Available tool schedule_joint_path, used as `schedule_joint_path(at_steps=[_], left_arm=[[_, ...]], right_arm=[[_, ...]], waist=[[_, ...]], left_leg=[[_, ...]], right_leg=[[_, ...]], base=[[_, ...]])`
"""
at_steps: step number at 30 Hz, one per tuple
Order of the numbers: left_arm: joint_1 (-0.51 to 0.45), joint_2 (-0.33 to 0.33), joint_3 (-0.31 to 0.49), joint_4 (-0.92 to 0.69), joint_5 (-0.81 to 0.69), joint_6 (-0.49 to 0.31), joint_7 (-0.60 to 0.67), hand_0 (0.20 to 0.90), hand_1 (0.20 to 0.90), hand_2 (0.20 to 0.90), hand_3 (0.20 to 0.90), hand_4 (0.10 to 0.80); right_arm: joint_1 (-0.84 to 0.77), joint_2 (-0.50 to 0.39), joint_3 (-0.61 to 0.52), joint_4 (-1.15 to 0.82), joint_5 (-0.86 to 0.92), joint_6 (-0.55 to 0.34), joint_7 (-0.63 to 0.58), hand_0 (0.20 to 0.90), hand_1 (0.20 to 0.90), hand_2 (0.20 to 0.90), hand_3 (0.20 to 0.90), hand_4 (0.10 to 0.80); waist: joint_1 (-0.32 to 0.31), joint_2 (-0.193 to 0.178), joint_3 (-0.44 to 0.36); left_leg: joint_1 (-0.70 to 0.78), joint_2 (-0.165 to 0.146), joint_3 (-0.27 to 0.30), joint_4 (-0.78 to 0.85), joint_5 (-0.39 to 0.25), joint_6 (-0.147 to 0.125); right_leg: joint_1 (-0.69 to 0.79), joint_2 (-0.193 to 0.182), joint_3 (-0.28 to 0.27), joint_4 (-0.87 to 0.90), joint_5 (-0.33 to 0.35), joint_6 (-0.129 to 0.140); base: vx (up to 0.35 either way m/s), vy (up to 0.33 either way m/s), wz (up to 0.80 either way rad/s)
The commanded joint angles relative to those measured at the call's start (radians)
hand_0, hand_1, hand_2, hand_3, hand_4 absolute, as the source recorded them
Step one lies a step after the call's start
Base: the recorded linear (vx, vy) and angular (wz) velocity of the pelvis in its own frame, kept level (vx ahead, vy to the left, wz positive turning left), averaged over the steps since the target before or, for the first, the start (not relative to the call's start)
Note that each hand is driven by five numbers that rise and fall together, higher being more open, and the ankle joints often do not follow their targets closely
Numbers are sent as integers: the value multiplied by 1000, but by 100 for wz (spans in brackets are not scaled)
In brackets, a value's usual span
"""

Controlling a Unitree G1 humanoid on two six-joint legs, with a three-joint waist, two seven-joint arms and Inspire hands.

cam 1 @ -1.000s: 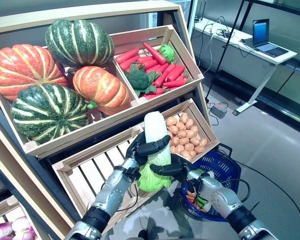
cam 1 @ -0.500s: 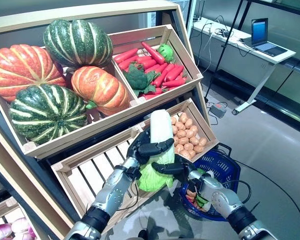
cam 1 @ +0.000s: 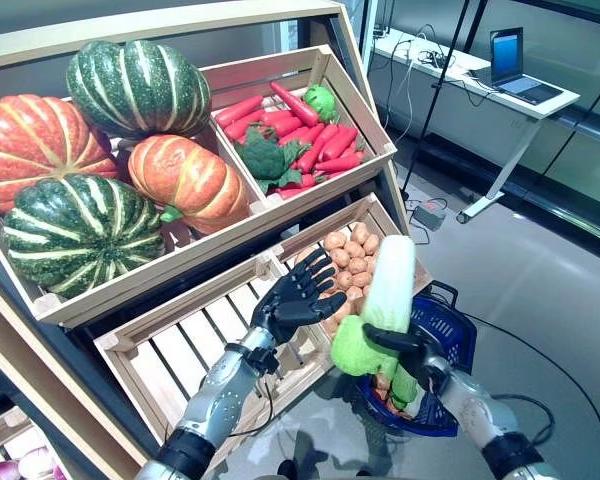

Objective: Put vegetables into the basket

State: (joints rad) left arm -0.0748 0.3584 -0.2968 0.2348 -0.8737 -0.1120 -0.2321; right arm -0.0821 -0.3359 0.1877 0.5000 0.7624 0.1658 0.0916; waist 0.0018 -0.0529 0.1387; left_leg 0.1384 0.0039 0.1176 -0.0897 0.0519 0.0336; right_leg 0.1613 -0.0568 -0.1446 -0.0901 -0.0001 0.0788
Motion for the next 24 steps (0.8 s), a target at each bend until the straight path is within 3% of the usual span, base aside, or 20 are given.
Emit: schedule_joint_path(at_steps=[1, 6, 11, 18, 24], left_arm=[[-80, -47, 53, -39, 17, -74, -34, 900, 900, 900, 900, 800], [-68, -35, 77, -15, 27, -70, -24, 900, 900, 900, 900, 800], [-70, -12, 84, 16, 35, -69, -36, 900, 900, 900, 900, 800], [-225, 23, 20, 72, 13, -116, -18, 900, 900, 900, 900, 800], [-233, 29, 0, 56, 2, -138, 20, 900, 900, 900, 900, 800]], right_arm=[[-76, -29, -109, -17, 66, -147, 1, 300, 300, 300, 300, 400], [-77, -57, -161, 58, 86, -156, -24, 300, 300, 300, 300, 400], [-120, -87, -206, 195, 126, -166, -23, 300, 300, 300, 300, 400], [-417, -194, -231, 501, 212, -195, -132, 300, 300, 300, 300, 400], [-509, -269, -210, 555, 168, -156, -162, 300, 300, 300, 300, 400]], waist=[[-4, 22, -32], [0, 21, -16], [18, 26, 40], [61, 47, 224], [69, 72, 299]], left_leg=[[51, -5, 0, 2, -137, 1], [55, -3, 9, 2, -134, 3], [13, 0, 11, 66, -141, 8], [-223, -14, -24, 303, -174, 2], [-391, -20, -29, 533, -238, 0]], right_leg=[[30, 33, -16, 3, -28, -69], [28, 31, -18, 13, -31, -70], [-42, 19, -30, 146, -81, -77], [-223, -12, -82, 334, -122, -89], [-371, -44, -113, 564, -199, -122]], base=[[34, -28, -4], [46, -31, -3], [-20, -22, -3], [-225, -48, 10], [-105, 6, 12]])
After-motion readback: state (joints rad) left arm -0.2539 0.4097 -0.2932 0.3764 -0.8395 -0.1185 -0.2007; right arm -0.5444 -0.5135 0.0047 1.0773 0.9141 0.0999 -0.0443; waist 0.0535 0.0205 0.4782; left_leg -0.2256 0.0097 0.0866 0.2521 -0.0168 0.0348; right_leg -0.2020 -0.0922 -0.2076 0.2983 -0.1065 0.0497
